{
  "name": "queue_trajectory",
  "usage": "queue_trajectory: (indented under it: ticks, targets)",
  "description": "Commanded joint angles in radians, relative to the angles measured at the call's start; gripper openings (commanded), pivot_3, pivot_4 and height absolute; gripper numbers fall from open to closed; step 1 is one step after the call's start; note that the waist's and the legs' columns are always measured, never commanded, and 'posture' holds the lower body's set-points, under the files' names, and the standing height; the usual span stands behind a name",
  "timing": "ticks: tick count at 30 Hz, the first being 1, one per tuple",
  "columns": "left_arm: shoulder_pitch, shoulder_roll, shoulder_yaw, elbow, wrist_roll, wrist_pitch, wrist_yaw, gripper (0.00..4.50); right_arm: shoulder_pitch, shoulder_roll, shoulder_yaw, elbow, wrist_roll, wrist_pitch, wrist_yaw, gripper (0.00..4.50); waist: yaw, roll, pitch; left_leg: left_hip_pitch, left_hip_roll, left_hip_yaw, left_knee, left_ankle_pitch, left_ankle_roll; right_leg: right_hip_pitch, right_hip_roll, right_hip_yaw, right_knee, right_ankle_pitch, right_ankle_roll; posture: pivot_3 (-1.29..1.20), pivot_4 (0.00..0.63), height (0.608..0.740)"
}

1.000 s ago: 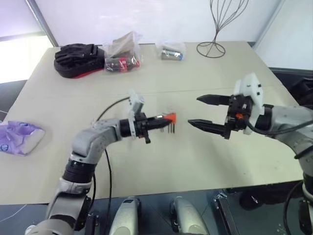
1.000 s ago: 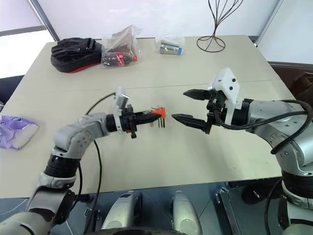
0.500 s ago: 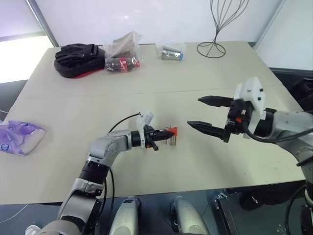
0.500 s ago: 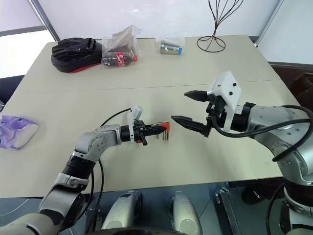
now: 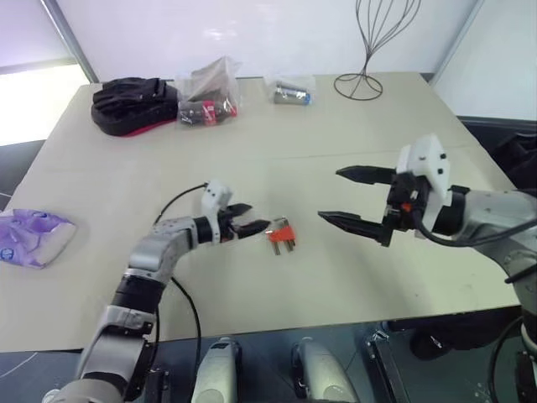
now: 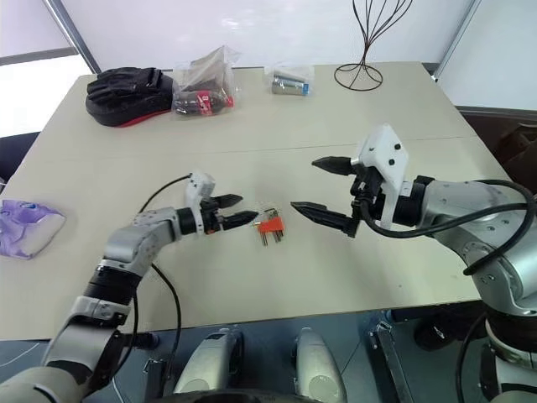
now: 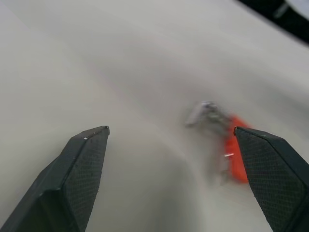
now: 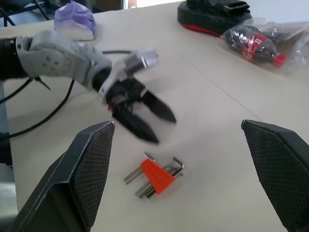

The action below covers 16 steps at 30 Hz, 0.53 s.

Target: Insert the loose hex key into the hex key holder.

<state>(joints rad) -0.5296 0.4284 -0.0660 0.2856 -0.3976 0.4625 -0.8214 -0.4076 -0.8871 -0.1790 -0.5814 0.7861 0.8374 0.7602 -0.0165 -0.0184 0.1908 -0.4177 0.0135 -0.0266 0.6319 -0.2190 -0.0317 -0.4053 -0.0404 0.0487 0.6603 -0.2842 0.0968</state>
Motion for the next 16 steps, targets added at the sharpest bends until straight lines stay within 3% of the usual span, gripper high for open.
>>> queue_trajectory:
  ticks: [1,5,9,16]
  targets:
    - [-0.026,0.076,0.047,-0.089,-0.002,-0.039,-0.068,4.48,0.016,-0.046,-0.021,0.013,-0.017,-0.025,0.050,4.36,0.003,0.000,0.000,-0.001,0.000,0.000,0.000,0.000,0.000,0.000,0.000,0.000,0.000,0.000,0.000,0.00,0.150,0.740]
    - [-0.005,0.166,0.049,-0.242,-0.041,-0.007,-0.166,4.48,0.071,-0.122,-0.024,0.033,-0.038,-0.037,0.139,4.36,0.011,0.000,0.000,-0.007,-0.002,-0.001,0.001,0.000,0.000,-0.002,-0.004,-0.003,-0.004,0.000,0.001,0.00,0.150,0.740]
    - [0.007,0.272,0.093,-0.441,-0.158,0.132,-0.236,4.48,0.148,-0.230,-0.030,0.056,-0.090,-0.081,0.254,4.36,0.007,0.000,0.000,-0.008,-0.003,0.000,0.000,-0.001,0.002,-0.002,-0.005,-0.003,-0.007,0.000,0.001,0.00,0.150,0.740]
    - [0.016,0.391,0.164,-0.576,-0.275,0.246,-0.281,4.48,0.141,-0.277,-0.036,0.093,-0.119,-0.118,0.315,4.36,0.000,0.000,0.000,-0.006,0.000,0.000,0.000,-0.001,0.002,-0.001,-0.001,-0.003,-0.006,0.000,0.001,0.00,0.150,0.740]
